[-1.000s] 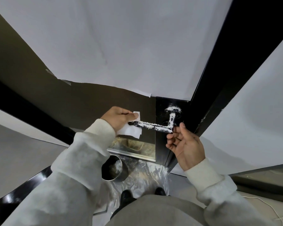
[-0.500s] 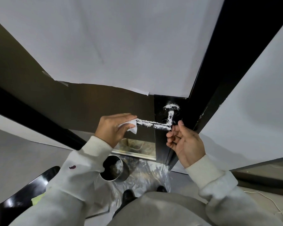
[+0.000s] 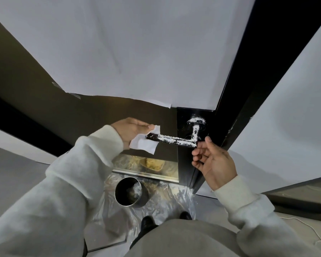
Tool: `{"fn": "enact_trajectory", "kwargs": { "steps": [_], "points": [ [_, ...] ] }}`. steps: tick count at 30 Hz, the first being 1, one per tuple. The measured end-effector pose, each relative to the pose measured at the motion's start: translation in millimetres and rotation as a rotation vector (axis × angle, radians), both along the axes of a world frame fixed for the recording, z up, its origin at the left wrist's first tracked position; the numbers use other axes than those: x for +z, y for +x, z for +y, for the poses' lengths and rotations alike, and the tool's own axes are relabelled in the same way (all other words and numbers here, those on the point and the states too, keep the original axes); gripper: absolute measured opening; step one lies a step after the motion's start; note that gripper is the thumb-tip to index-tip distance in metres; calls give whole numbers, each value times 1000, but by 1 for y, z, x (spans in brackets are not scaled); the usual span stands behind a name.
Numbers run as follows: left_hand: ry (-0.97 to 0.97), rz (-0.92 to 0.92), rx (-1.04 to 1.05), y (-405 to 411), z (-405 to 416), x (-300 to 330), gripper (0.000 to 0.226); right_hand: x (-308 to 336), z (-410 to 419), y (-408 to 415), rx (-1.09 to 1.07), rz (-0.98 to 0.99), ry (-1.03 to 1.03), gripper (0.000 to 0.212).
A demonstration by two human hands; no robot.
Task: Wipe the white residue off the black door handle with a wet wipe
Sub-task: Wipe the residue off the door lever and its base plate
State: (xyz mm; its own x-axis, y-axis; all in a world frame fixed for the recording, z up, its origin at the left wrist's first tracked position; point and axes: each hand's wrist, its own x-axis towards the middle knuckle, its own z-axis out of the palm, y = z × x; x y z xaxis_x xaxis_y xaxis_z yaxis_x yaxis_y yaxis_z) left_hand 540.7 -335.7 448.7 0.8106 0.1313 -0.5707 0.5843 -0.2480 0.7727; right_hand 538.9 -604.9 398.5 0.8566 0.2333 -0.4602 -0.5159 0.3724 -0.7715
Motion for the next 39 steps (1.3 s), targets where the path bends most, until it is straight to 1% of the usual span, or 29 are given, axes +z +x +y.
{"fn": "enact_trajectory", "kwargs": {
  "steps": [1, 2, 3, 5, 6, 7, 8, 11, 14, 16, 19, 22, 24, 26, 28, 30, 31, 32, 34, 37, 39],
  "points": [
    [-105, -5, 50, -2, 0, -1, 69, 0, -1, 0, -1, 0, -1, 35],
    [-220, -9, 84, -4, -2, -1, 60, -1, -2, 0, -1, -1, -3, 36],
    [-286, -25, 86, -8, -3, -3, 52, -1, -3, 0, 0, -1, -5, 36],
    [-297, -86, 46, -14, -4, -7, 49, -2, -4, -1, 0, 2, -10, 37],
    [-254, -144, 1, -17, -4, -9, 53, -2, -4, -1, 1, 4, -9, 37],
    [-173, -209, -54, -18, -4, -12, 57, -2, -4, 0, 3, 5, -7, 36],
    [-85, -268, -104, -20, -7, -10, 56, -2, -3, 0, 6, 7, -7, 36],
    [95, -436, -193, -24, -19, -7, 33, 0, -1, 1, 10, 17, -8, 34],
    [186, -499, -230, -27, -28, -6, 28, 0, 0, 1, 12, 19, -3, 33],
    [297, -529, -233, -28, -29, -10, 27, 0, 0, 2, 17, 16, -1, 33],
    [391, -573, -178, -29, -34, -12, 21, -1, -1, 2, 11, 13, -4, 33],
    [315, -531, -21, -25, -43, -13, 12, 1, 0, 1, 15, 14, -8, 33],
    [271, -471, 59, -19, -47, -15, 10, 1, -1, 1, 17, 9, -11, 33],
    [169, -399, 92, -17, -42, -16, 7, 0, -1, 1, 19, 5, -14, 34],
    [70, -359, 53, -23, -35, -14, 8, 0, -3, 1, 16, 2, -22, 35],
    [80, -382, -5, -30, -30, -13, 13, 0, -3, 0, 15, -1, -21, 36],
    [125, -408, -11, -31, -31, -13, 10, 0, -4, 0, 15, -3, -21, 37],
    [169, -431, -1, -29, -33, -14, 6, 0, -4, 0, 16, -5, -23, 37],
    [233, -439, 60, -23, -41, -15, 12, -1, -4, 0, 21, -3, -28, 37],
    [217, -280, 120, -13, -48, -9, 17, -1, -4, 0, 25, -3, -34, 36],
    [229, -139, 68, -9, -42, -1, 19, -1, -4, 0, 29, -2, -38, 36]
  ]
}}
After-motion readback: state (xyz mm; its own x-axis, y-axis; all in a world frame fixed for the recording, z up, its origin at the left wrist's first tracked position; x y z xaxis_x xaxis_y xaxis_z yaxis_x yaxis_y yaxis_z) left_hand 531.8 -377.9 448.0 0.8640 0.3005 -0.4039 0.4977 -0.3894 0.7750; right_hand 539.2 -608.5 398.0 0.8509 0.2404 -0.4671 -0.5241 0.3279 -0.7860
